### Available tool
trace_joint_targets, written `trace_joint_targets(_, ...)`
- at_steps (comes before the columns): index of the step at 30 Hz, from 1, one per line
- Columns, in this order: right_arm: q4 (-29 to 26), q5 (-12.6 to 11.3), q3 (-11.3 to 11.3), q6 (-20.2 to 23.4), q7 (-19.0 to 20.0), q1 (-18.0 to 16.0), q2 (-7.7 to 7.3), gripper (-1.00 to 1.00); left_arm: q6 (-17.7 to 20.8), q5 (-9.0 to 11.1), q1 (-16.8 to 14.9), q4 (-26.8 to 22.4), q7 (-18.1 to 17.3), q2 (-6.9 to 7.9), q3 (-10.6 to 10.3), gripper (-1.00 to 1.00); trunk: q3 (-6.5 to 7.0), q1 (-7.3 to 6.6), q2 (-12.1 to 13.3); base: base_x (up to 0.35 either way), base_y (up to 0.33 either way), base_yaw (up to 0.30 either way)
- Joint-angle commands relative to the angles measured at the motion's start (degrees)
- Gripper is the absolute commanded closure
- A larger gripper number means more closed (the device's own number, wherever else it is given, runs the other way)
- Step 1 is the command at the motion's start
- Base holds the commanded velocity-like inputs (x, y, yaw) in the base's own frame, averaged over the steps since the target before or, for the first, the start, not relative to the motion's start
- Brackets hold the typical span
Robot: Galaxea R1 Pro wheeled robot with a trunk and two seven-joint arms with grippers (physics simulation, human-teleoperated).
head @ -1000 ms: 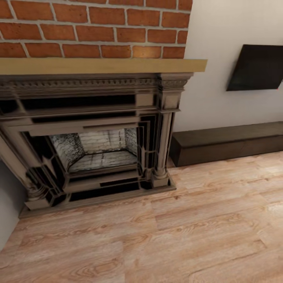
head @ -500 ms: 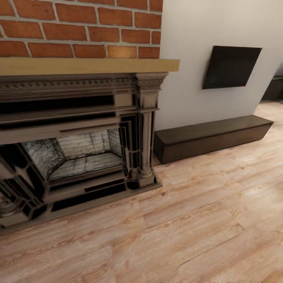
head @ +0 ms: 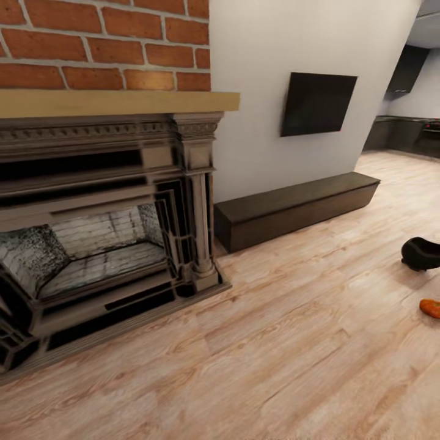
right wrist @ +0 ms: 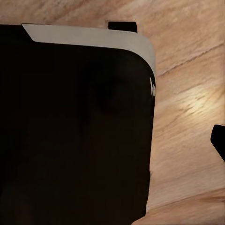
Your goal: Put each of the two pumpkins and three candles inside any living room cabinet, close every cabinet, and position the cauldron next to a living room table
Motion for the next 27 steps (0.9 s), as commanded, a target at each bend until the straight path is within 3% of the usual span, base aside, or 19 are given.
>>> trace_joint_targets(1,0.0,0.0,0.0,0.0,0.0,0.0,0.0,-1.0,0.0,0.0,0.0,0.0,0.0,0.0,0.0,-1.0,0.0,0.0,0.0,0.0,0.0,-0.284)
trace_joint_targets(27,0.0,0.0,0.0,0.0,-0.1,0.0,0.0,-1.0,0.0,-0.1,0.0,0.0,0.0,-0.01,-0.1,-1.0,0.0,0.0,0.0,0.0,0.0,-0.284)
